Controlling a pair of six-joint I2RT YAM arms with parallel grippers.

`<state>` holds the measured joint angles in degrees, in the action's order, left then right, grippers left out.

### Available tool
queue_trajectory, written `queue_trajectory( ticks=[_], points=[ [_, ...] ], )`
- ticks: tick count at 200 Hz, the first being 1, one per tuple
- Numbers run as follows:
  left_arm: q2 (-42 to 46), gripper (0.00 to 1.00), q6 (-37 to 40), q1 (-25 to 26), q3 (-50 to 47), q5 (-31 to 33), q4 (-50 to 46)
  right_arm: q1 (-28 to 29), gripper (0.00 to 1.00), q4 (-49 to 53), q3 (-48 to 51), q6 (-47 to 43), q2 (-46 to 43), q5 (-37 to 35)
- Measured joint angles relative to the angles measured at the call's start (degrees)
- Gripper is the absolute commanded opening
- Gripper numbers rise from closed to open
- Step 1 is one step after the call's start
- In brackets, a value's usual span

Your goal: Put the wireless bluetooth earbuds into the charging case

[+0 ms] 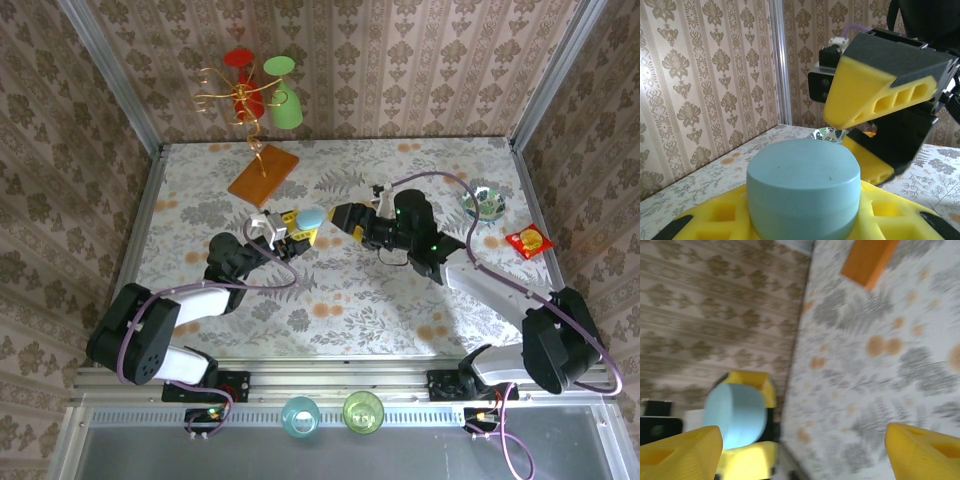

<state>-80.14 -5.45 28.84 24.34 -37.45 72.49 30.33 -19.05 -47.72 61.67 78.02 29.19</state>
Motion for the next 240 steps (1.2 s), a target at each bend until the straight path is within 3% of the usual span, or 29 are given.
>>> queue_trajectory(
  ticks=[34,61,89,115,131,174,202,240],
  points=[
    [0.11,0.25,-0.17,0.52,0.0,1.11,0.0,1.46,0.74,-15.8,1.51,11.74,5.44,5.22],
    [0.33,0.25,-0.17,0.94,0.0,1.62,0.0,2.32,0.56,-25.51,1.51,18.88,9.64,7.45],
    [0.42,0.25,-0.15,1.09,0.0,1.92,-0.22,2.58,0.36,-30.49,1.51,23.02,11.43,8.61],
    [0.76,0.27,-0.9,1.09,0.0,2.21,0.33,2.56,0.26,-31.65,1.51,23.87,11.43,8.83],
    [0.92,0.35,-1.01,1.09,0.0,2.21,0.44,2.56,0.22,-31.91,1.51,23.82,11.41,8.83],
    [0.94,0.74,0.57,1.14,-0.55,1.88,0.81,1.51,0.22,-31.32,2.6,22.47,11.41,8.72],
    [0.94,0.85,1.77,1.11,-3.02,1.7,0.42,-1.51,0.22,-28.39,4.63,19.32,11.39,7.63],
    [0.94,0.9,4.66,1.07,-5.6,1.77,-3.39,-5.86,0.23,-20.26,7.65,12.57,11.39,4.5]
  ],
)
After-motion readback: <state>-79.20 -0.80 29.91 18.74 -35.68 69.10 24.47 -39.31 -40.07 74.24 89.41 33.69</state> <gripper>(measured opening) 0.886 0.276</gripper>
